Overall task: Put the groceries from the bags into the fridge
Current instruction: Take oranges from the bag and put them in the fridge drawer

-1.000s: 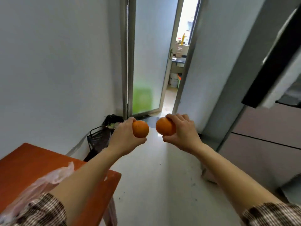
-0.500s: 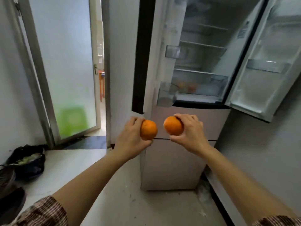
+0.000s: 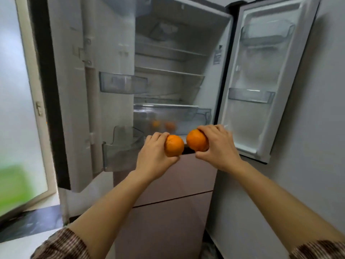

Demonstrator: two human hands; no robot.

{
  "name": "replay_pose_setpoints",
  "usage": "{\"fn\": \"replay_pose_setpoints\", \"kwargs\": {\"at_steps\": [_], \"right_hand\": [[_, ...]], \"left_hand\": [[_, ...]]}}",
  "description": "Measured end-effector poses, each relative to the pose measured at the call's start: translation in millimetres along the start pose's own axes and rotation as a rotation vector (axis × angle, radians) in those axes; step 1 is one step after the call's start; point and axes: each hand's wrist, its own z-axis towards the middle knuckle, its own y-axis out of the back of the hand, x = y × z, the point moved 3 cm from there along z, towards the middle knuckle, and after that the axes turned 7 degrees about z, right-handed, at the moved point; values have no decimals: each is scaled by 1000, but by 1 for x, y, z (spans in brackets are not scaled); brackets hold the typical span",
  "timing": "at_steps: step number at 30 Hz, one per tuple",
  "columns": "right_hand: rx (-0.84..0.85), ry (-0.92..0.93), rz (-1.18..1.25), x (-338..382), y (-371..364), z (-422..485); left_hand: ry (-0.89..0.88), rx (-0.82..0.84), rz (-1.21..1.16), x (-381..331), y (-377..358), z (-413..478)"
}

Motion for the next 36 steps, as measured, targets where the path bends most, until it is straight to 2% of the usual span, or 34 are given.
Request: {"fn": "replay_pose_setpoints", "kwargs": {"at_steps": [11,20,24,29,33,36], "right_hand": [[-46,-78,-39,-116,-51,159],[-70,-150,230,-187,-106,283],[17,-285,410,-218,-129,336],[288,-345,426,-248,-164,380],[648,-347,304,-261,-193,396],[949,-448,229,-272,-218,401]], "left_hand": [[207,-94,-160,32,-89,201],[204,-150,-93,60,-140,321],[242,-37,-76,75,-156,371],[331,270,-77,90,-186,414],[351,478,-15,95,-211,435],[359,774,43,99,-235,444]]}}
